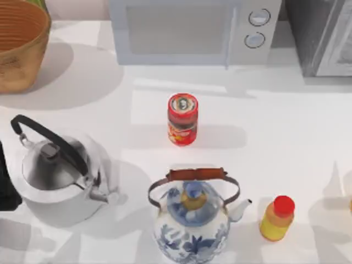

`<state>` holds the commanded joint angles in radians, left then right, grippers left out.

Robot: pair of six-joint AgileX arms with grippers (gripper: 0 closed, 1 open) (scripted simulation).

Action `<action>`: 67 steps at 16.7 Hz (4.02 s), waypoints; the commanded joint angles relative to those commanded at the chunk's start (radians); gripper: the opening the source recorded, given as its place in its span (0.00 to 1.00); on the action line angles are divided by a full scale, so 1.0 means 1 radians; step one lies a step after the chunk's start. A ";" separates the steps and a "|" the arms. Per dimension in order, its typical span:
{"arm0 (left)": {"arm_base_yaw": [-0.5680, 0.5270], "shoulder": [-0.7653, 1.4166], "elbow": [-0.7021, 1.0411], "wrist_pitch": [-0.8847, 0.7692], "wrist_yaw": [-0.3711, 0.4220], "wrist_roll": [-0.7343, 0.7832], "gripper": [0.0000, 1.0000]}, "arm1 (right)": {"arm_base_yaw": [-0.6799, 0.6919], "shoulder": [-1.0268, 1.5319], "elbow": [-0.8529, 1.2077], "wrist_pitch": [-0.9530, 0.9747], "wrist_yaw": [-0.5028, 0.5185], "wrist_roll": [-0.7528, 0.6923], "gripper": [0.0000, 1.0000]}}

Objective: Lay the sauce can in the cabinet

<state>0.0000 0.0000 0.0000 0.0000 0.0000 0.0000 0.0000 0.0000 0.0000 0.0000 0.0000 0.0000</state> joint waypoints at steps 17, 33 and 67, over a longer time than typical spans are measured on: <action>0.000 0.000 0.000 0.000 0.000 0.000 1.00 | 0.071 0.858 0.390 0.530 -0.378 0.078 1.00; 0.000 0.000 0.000 0.000 0.000 0.000 1.00 | 0.203 2.389 1.162 1.548 -1.068 0.310 1.00; 0.000 0.000 0.000 0.000 0.000 0.000 1.00 | 0.379 2.760 1.422 1.611 -1.135 0.266 0.92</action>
<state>0.0000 0.0000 0.0000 0.0000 0.0000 0.0000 0.3795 2.7595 1.4216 1.6112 -1.1354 0.2659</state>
